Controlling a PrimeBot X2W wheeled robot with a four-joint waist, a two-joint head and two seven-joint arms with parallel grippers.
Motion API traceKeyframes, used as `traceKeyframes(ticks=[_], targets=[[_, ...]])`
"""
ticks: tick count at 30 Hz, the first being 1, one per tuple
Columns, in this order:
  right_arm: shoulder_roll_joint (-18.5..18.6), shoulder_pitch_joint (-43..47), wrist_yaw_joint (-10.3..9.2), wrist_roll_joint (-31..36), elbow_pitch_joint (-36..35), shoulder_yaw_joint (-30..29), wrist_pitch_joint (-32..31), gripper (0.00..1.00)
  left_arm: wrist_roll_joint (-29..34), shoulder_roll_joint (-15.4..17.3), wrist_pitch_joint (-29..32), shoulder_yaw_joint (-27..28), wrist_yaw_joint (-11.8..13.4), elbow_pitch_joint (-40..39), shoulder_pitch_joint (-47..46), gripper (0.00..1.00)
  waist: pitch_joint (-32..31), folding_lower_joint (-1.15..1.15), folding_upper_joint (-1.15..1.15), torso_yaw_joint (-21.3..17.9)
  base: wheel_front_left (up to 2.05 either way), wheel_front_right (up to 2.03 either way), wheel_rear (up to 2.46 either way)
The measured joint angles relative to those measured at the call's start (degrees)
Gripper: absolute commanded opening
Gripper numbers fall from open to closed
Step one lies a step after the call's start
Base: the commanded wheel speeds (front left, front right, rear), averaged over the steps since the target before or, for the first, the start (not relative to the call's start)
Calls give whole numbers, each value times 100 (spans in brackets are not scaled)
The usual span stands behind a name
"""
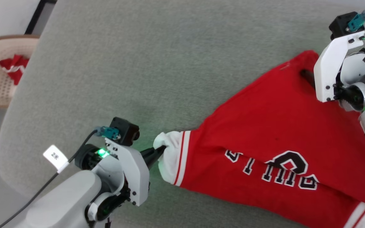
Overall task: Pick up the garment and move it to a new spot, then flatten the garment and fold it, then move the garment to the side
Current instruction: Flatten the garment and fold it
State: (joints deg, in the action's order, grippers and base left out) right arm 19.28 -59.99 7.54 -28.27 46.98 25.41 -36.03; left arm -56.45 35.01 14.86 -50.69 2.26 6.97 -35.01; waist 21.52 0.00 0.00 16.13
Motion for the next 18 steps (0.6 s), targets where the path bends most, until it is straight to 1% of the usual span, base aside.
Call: traceKeyframes(ticks=[5, 6, 7, 10, 13, 15, 18], targets=[[-47, -477, 0, -105, 753, 202, -381, 100, 1, -126, -56, -33, -136, 216, -96, 0, 137, 0, 0, 215, 0, 0, 0], [-48, -565, 0, -140, 860, 242, -497, 38, 1, -152, -70, -38, -172, 266, -113, 0, 158, 0, 0, 248, 0, 0, 0], [-38, -649, 0, -141, 943, 296, -554, 0, 1, -175, -77, -45, -186, 302, -125, 0, 176, 0, 0, 277, 0, 0, 0], [-41, -817, 0, -143, 1140, 383, -564, 0, -5, -200, -83, -51, -241, 431, -160, 0, 214, 0, 0, 323, 0, 0, 0], [-64, -852, 0, -143, 1232, 459, -280, 0, -65, -187, 8, -32, -307, 545, -253, 0, 187, 0, 0, 301, 0, 0, 0], [-88, -850, 0, -201, 1234, 515, -162, 0, -97, -114, 90, 11, -331, 590, -368, 0, 139, 0, 0, 267, 0, 0, 0], [-68, -848, 0, -338, 1098, 670, 10, 0, -83, 83, 281, 109, -324, 610, -662, 0, 36, 0, 0, 174, 0, 0, 0]])
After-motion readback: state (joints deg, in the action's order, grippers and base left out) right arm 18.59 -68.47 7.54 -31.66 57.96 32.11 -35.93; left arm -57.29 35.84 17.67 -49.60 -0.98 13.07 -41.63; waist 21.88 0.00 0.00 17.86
